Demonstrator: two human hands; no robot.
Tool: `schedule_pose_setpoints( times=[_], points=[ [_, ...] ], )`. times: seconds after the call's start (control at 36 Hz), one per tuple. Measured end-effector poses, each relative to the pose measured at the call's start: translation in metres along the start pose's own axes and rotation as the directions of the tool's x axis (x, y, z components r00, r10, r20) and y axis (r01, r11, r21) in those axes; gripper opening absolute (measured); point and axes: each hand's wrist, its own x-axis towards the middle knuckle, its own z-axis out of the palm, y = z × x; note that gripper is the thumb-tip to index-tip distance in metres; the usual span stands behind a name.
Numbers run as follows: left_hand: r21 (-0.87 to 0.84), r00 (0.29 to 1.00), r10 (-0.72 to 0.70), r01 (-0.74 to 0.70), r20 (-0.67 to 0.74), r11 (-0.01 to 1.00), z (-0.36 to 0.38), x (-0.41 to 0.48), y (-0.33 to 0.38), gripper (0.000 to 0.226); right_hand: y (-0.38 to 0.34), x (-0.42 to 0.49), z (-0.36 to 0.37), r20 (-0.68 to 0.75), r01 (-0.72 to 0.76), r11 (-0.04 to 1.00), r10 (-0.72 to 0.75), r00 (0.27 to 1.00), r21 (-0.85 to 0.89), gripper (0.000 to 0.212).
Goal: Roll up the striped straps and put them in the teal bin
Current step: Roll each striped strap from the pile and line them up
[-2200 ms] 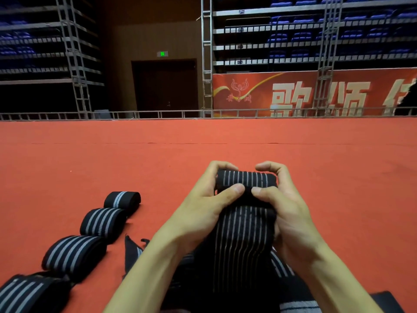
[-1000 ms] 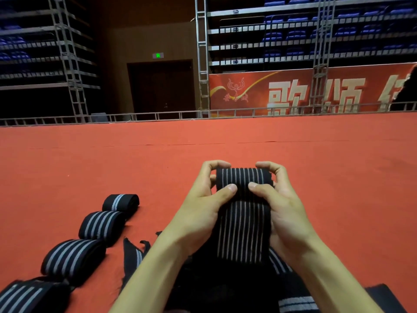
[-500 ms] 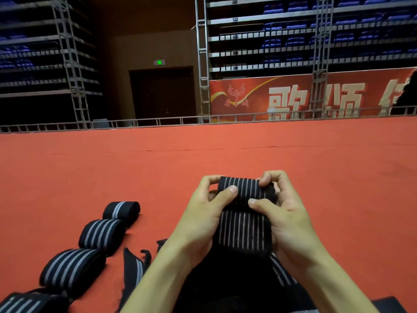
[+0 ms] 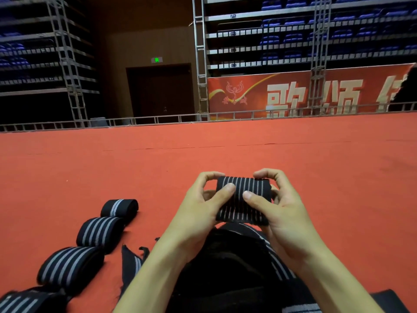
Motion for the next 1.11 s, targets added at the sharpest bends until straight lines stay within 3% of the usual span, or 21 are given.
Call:
schedule_pose_setpoints(
  times=[0.11, 0.31, 0.44, 0.61, 0.72, 0.92, 1.11],
  points=[
    [-0.056, 1.0, 0.012, -0.012, 0.002, 0.998, -0.003, 0.0, 0.002, 0.024, -0.001, 0.001, 0.002, -0.05, -0.018, 1.0, 0.017, 0.999, -0.005, 0.035],
    [-0.046, 1.0, 0.019, -0.018, 0.02, 0.999, -0.007, -0.001, 0.003, 0.036, 0.003, 0.001, 0.0, -0.123, -0.049, 0.998, 0.053, 0.991, 0.035, 0.023],
    [0.002, 1.0, -0.021, 0.021, 0.013, 1.0, -0.008, 0.0, 0.002, 0.019, 0.004, 0.0, -0.002, -0.093, -0.032, 0.999, 0.033, 0.995, 0.011, 0.028],
    [0.032, 0.999, -0.001, 0.002, -0.039, 0.999, -0.013, 0.001, 0.0, 0.018, 0.005, 0.001, 0.0, -0.08, -0.086, 0.996, 0.086, 0.993, 0.013, 0.025],
    [0.074, 0.999, -0.01, 0.013, -0.034, 0.997, -0.016, 0.001, 0.001, 0.02, 0.006, 0.002, -0.003, -0.097, -0.119, 0.993, 0.118, 0.988, -0.003, 0.016],
    [0.085, 0.998, -0.042, 0.046, -0.048, 0.995, -0.016, 0.002, -0.002, 0.013, 0.007, 0.001, -0.007, -0.086, -0.094, 0.994, 0.09, 0.992, -0.047, 0.019],
    [0.096, 0.998, -0.069, 0.07, -0.014, 0.993, -0.023, 0.003, -0.005, 0.019, 0.009, 0.001, -0.006, -0.094, -0.17, 0.985, 0.168, 0.981, -0.012, 0.01]
  ],
)
